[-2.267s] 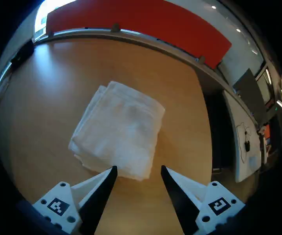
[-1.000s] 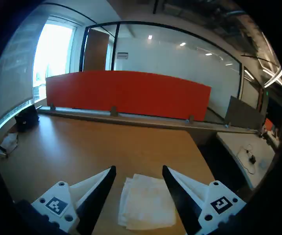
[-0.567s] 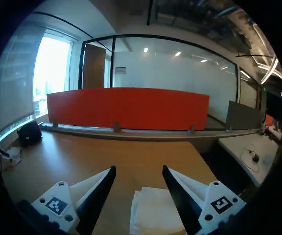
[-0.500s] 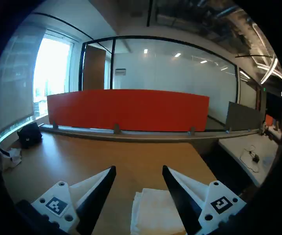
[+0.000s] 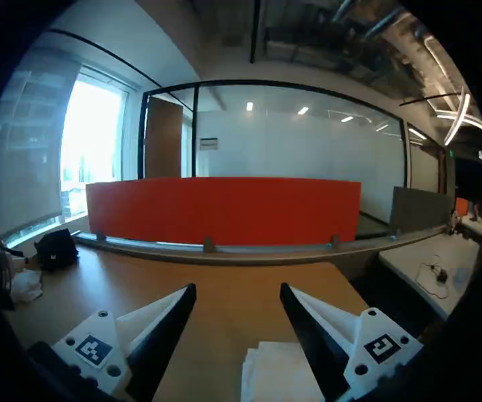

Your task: Fold towel

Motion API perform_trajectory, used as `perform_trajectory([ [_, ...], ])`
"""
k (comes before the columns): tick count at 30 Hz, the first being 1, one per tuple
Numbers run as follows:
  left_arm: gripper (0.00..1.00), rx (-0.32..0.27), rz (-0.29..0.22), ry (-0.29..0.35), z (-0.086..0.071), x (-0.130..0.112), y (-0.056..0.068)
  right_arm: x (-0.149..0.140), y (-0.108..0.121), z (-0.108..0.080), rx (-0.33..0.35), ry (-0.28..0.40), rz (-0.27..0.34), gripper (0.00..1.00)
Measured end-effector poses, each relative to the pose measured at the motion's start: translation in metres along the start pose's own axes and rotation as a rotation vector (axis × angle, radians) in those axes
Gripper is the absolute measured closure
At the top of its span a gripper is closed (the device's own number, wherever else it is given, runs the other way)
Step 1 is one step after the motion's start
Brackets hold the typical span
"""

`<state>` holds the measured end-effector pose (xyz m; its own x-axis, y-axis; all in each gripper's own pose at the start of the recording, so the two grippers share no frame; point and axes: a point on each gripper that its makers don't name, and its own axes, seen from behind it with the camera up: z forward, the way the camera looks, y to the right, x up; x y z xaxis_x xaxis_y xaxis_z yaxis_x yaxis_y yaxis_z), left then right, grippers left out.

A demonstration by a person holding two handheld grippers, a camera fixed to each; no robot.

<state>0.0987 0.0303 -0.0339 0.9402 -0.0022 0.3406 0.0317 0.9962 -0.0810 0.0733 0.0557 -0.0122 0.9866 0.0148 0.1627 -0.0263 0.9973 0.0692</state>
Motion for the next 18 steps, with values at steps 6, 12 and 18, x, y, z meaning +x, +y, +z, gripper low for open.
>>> perform_trajectory([
  [6, 0.01, 0.008, 0.001, 0.077, 0.004, 0.027, -0.002, 0.004, -0.017, 0.003, 0.018, 0.016, -0.008, 0.02],
  [12, 0.01, 0.012, -0.004, 0.123, 0.007, 0.046, -0.003, 0.016, -0.032, 0.007, 0.024, 0.048, -0.019, 0.02],
  [18, 0.01, 0.003, 0.002, 0.151, 0.009, 0.055, -0.001, 0.028, -0.048, 0.009, 0.024, 0.076, -0.012, 0.02],
])
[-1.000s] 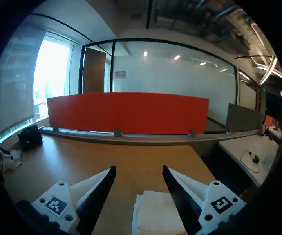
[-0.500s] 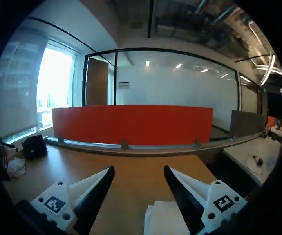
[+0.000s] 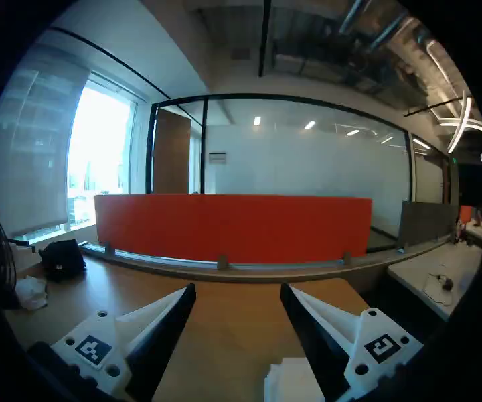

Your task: Fold towel

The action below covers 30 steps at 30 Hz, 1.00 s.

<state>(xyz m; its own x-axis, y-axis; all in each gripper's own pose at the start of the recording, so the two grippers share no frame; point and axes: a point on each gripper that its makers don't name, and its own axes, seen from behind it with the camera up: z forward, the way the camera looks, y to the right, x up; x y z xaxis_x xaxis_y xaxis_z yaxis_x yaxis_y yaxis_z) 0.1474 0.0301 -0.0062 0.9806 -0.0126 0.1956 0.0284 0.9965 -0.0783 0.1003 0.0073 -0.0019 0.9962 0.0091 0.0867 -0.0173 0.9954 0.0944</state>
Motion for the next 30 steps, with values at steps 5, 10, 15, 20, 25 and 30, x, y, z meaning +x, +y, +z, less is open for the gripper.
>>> perform_trajectory([
  [5, 0.01, -0.006, 0.001, 0.021, 0.001, 0.003, 0.002, 0.002, -0.012, 0.003, -0.003, 0.009, -0.005, 0.02],
  [10, 0.01, -0.003, -0.004, 0.042, 0.002, 0.007, 0.000, 0.000, -0.023, 0.004, -0.002, 0.007, -0.001, 0.02],
  [15, 0.01, -0.003, -0.015, 0.064, 0.004, 0.011, -0.001, 0.000, -0.029, 0.005, -0.008, -0.001, 0.001, 0.02],
  [20, 0.01, 0.003, -0.019, 0.077, 0.004, 0.008, -0.005, 0.000, -0.036, 0.004, -0.009, 0.001, 0.002, 0.02],
  [25, 0.01, 0.011, -0.010, 0.088, 0.007, 0.000, -0.010, 0.002, -0.042, 0.005, -0.003, 0.000, 0.009, 0.02],
  [30, 0.01, 0.018, 0.002, 0.112, 0.010, -0.007, -0.015, 0.000, -0.049, 0.007, 0.011, 0.002, 0.010, 0.02],
])
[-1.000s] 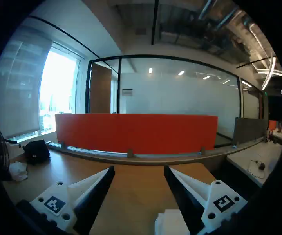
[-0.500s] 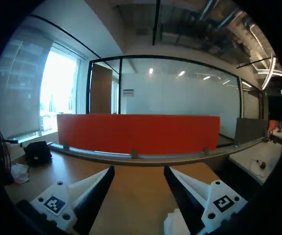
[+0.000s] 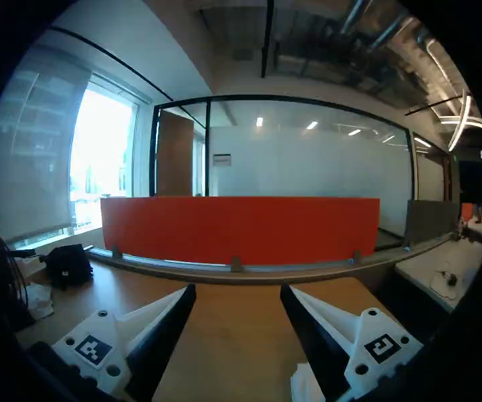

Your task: Fold towel

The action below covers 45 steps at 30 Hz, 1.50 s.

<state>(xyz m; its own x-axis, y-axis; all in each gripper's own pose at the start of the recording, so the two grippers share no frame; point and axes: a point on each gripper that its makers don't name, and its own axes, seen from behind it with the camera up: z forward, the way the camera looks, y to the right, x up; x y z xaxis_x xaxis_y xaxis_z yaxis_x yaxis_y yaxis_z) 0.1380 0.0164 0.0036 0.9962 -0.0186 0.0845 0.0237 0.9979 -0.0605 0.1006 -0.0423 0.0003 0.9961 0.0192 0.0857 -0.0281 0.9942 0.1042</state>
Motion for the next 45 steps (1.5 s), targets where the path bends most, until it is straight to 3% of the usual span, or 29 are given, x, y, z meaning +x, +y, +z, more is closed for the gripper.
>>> perform_trajectory([
  [11, 0.01, -0.015, 0.017, 0.038, 0.006, -0.034, -0.002, -0.009, -0.024, 0.007, 0.019, 0.016, 0.007, 0.02],
  [17, 0.01, -0.001, 0.027, 0.062, 0.009, -0.053, -0.010, -0.017, -0.030, 0.011, 0.022, 0.018, 0.014, 0.02],
  [29, 0.01, 0.031, 0.010, 0.088, 0.006, -0.093, -0.022, -0.036, -0.035, 0.023, 0.021, 0.031, 0.016, 0.02],
  [45, 0.01, 0.051, -0.012, 0.101, 0.003, -0.134, -0.029, -0.058, -0.027, 0.018, 0.002, 0.037, 0.015, 0.02],
])
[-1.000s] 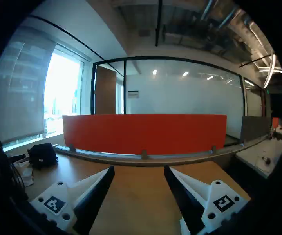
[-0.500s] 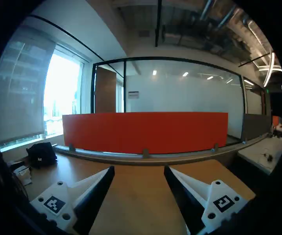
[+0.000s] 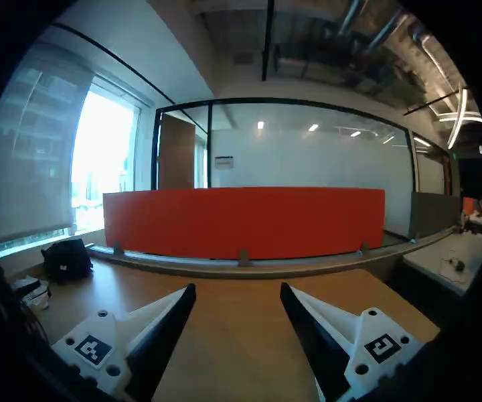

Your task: Fold towel

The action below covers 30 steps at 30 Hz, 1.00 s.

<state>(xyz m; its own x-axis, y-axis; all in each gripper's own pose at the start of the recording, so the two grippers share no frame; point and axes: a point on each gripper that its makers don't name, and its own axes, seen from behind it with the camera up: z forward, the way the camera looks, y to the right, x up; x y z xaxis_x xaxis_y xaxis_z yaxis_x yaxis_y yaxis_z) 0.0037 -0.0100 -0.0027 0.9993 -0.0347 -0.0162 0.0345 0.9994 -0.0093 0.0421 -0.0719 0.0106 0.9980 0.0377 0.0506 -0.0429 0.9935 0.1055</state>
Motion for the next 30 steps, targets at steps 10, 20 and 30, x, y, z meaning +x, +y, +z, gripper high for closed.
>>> perform_trajectory([
  [10, 0.01, 0.013, -0.004, 0.005, -0.0005, -0.0037, -0.0057, -0.0002, -0.0045, -0.0005, 0.002, 0.002, -0.006, 0.02],
  [20, 0.01, 0.012, 0.032, -0.013, 0.0008, -0.0091, -0.0002, -0.0010, -0.0021, -0.0020, -0.005, 0.002, 0.001, 0.02],
  [30, 0.01, 0.014, 0.038, -0.015, 0.0003, -0.0102, 0.0013, -0.0004, 0.0042, -0.0008, -0.002, 0.020, 0.006, 0.02],
])
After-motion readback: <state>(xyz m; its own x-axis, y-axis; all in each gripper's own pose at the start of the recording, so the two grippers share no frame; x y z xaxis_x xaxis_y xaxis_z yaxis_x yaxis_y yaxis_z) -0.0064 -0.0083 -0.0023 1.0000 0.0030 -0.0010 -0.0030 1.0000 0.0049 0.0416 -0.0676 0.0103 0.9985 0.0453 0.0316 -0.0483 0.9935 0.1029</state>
